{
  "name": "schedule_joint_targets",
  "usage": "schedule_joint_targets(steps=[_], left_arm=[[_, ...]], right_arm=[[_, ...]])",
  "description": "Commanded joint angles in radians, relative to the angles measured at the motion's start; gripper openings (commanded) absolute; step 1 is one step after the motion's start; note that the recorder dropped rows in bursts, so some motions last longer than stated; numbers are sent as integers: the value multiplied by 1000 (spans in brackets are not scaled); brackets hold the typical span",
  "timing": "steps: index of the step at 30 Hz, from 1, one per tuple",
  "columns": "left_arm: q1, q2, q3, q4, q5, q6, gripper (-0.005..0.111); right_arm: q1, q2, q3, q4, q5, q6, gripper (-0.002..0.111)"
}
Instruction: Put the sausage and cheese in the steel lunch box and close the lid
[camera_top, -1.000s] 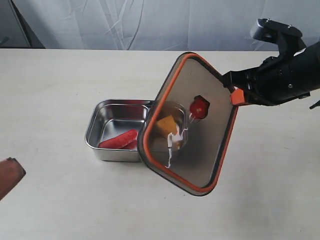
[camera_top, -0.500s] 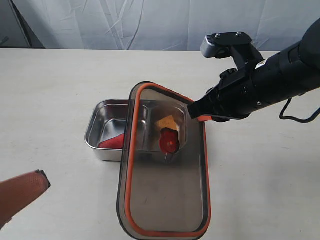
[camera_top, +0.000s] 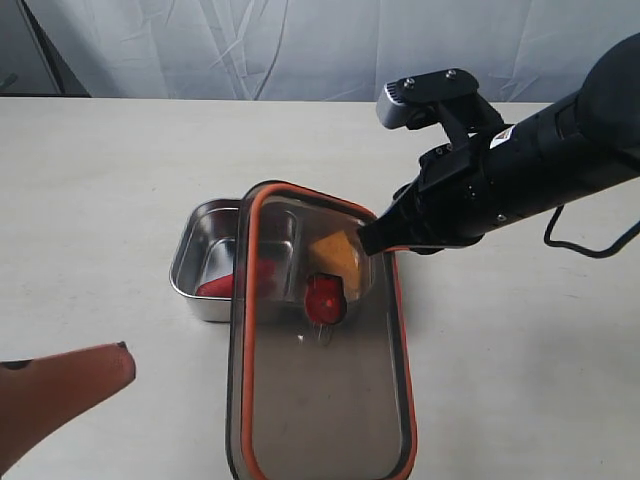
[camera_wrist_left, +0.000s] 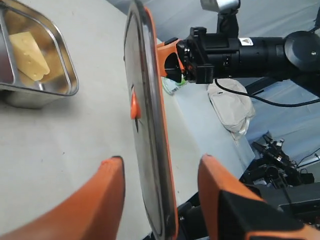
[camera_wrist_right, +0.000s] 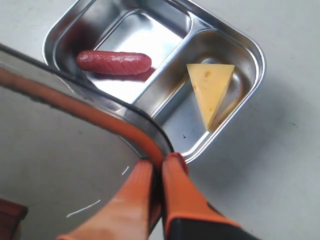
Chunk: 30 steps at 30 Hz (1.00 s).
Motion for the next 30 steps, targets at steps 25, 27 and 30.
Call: schedule_joint_targets(steps=[25,27,30], left_arm=[[-7,306,-100,-94,72,271,45],[-7,324,-117,-87,72,283,45],[-8,355,-139,-59,78,285,45]], right_arm=[[3,-10,-1,0,-16,-3,-1],[3,-10,-1,0,-16,-3,-1],[3,-10,-17,0,-4,-3,-1]])
